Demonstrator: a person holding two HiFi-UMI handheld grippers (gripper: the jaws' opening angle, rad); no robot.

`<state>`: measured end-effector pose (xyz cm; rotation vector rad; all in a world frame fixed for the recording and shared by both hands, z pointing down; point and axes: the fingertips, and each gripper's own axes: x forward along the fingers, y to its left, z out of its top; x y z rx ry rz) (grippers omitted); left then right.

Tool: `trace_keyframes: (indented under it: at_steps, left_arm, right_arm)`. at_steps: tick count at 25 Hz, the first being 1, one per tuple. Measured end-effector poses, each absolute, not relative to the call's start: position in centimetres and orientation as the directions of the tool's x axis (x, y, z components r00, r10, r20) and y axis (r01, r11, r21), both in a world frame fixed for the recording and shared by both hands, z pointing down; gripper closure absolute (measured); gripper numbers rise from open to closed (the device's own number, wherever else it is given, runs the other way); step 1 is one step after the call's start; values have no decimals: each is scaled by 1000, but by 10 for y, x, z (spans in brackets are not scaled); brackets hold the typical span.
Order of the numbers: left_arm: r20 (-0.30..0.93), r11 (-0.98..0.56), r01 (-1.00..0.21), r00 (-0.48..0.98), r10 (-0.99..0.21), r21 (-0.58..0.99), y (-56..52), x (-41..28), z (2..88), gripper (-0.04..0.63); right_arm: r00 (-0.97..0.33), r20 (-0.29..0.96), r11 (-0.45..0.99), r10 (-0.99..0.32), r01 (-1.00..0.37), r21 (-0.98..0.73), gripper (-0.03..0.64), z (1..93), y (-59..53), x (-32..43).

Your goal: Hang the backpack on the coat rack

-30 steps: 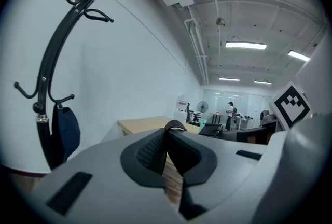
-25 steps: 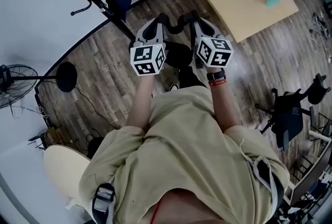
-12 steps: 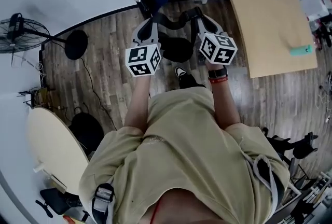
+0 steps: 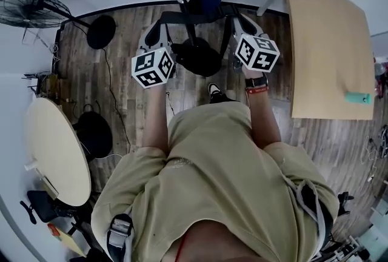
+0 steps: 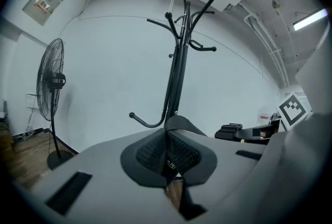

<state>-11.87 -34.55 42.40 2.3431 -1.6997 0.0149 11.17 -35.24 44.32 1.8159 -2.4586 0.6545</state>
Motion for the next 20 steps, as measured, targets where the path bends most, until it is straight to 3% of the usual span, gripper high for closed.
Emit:
trace_keyframes:
  at_steps: [9,20]
  left_arm:
    - [174,-161,-960,203,-964,231,-363,-149,434,571]
    - [218,-108,-968,158,-963,225,-383,-150,453,571]
  right_arm:
    - [-431,264,326,-863,-874,-360,571,455,-394,90]
    - [-458,302,341,-836,-865,-368,571,475,-422,88]
